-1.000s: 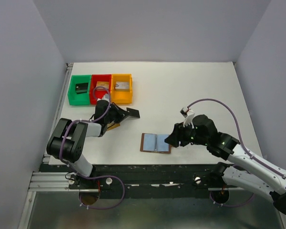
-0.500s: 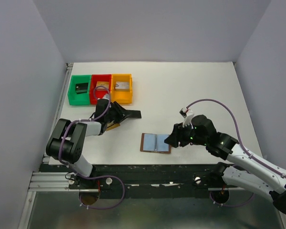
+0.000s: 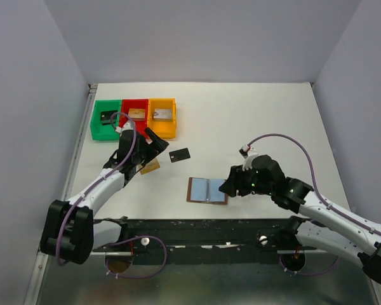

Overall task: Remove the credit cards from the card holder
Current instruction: Place the credit card at the center of the board, then remove the credit card from the card holder.

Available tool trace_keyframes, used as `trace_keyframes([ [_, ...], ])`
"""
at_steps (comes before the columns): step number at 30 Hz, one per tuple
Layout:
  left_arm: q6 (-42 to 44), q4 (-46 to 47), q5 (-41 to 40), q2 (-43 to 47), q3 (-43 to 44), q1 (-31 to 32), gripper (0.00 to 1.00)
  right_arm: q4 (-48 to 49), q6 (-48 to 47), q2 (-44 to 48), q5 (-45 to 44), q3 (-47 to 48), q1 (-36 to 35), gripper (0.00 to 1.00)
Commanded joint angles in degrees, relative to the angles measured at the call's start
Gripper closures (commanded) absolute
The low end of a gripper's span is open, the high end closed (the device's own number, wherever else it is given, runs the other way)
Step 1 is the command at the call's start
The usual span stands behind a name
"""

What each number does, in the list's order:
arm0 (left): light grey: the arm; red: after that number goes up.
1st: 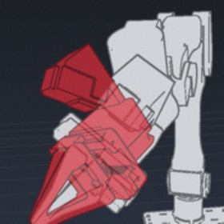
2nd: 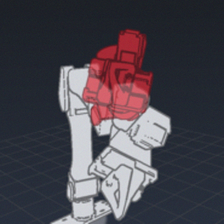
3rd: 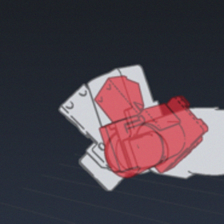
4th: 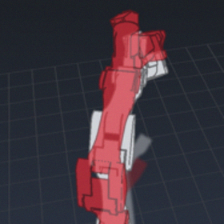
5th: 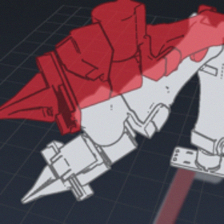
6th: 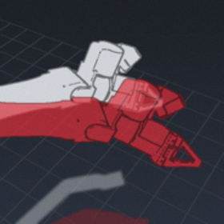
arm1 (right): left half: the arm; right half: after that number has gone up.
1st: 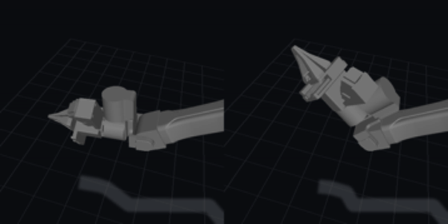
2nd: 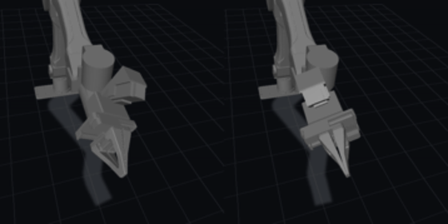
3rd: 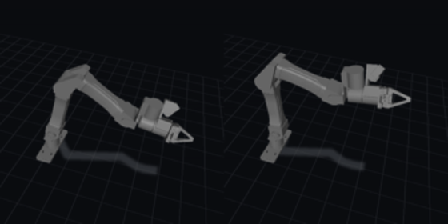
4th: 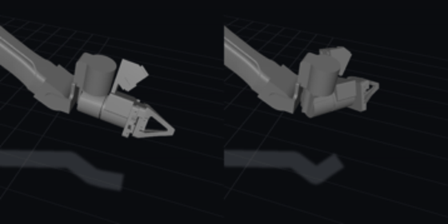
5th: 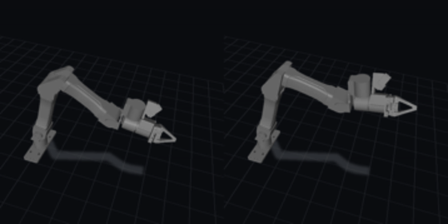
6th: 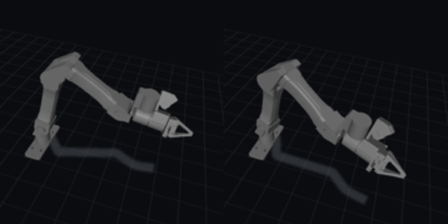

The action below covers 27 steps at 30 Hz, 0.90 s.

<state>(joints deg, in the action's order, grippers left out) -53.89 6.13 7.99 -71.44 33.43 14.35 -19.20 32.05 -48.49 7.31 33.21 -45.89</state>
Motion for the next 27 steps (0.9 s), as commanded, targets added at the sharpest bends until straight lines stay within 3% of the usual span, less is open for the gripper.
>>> trace_keyframes([
  [1,6.5,-15.7,-13.6,7.5,4.8,6.9,0.01,4.1,1.5,-2.7,-1.7,-1.3,-0.1,0.39],
  [4,5.9,-22.1,-19.3,10.3,6.9,13.8,0.01,3.5,1.6,-7.3,-1.2,0.1,-0.1,0.39],
  [7,2.7,-23.3,-17.6,12.1,5.4,15.7,0.01,5.2,3.6,-9.4,-1.9,-1.1,0.0,0.37],
  [9,1.2,-17.5,-12.9,14.8,0.6,15.7,0.01,8.5,5.8,-9.1,-4.0,-3.7,-0.1,0.37],
  [12,-1.8,-0.5,-4.1,21.5,-11.4,16.2,0.01,10.7,7.4,-8.6,-5.8,-5.7,-0.1,0.39],
  [13,-2.2,1.2,-4.4,22.5,-12.9,17.4,0.01,9.4,6.5,-9.2,-5.7,-4.7,0.0,0.39],
  [17,2.0,-4.4,-5.7,19.0,-9.5,22.4,0.02,0.6,5.4,-11.7,-9.1,-0.7,-0.1,0.4],
  [23,1.0,0.3,-5.4,15.1,-11.6,27.3,0.06,-5.4,3.8,-4.8,-15.7,-0.5,0.0,0.3],
  [27,1.4,1.3,-5.4,12.4,-11.4,29.0,0.09,-10.4,2.8,-5.5,-18.7,0.9,-0.1,0.27],
])
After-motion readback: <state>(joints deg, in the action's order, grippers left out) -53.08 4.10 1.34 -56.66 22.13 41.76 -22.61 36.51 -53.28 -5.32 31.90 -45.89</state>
